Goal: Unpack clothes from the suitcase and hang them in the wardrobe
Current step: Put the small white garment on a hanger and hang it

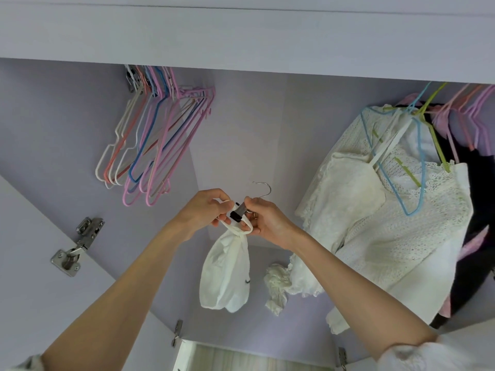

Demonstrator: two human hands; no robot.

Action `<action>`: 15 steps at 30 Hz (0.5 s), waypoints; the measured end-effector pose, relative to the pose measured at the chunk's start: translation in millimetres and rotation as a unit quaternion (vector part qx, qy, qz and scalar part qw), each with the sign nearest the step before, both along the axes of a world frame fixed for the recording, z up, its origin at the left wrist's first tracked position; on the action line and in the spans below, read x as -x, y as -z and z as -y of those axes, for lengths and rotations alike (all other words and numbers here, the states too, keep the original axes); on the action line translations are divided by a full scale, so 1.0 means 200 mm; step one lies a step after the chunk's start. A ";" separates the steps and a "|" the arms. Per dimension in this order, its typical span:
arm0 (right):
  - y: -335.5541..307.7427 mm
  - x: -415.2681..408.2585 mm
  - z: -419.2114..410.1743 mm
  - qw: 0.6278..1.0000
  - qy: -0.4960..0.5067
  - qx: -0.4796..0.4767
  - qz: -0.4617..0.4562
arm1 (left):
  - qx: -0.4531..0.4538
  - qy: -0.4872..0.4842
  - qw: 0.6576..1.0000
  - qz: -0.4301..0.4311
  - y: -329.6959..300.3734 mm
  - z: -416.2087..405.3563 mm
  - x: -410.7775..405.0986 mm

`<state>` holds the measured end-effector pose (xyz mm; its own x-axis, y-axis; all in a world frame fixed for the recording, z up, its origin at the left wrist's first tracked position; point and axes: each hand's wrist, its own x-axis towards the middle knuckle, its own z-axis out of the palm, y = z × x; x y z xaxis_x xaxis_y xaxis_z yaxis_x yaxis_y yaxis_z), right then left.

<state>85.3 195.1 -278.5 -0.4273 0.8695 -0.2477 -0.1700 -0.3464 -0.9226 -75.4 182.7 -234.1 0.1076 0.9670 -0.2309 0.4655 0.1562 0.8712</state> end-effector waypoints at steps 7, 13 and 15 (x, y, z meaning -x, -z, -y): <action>-0.02 -0.10 -0.05 0.988 0.035 -0.074 0.131 | -0.060 -0.018 0.998 -0.017 0.03 -0.05 -0.07; -0.13 -0.26 -0.21 0.913 0.270 -0.150 0.265 | -0.334 -0.113 0.889 -0.293 0.05 -0.15 0.00; -0.19 -0.35 -0.27 0.885 0.327 -0.184 0.277 | -0.390 -0.141 0.832 -0.369 0.04 -0.19 0.05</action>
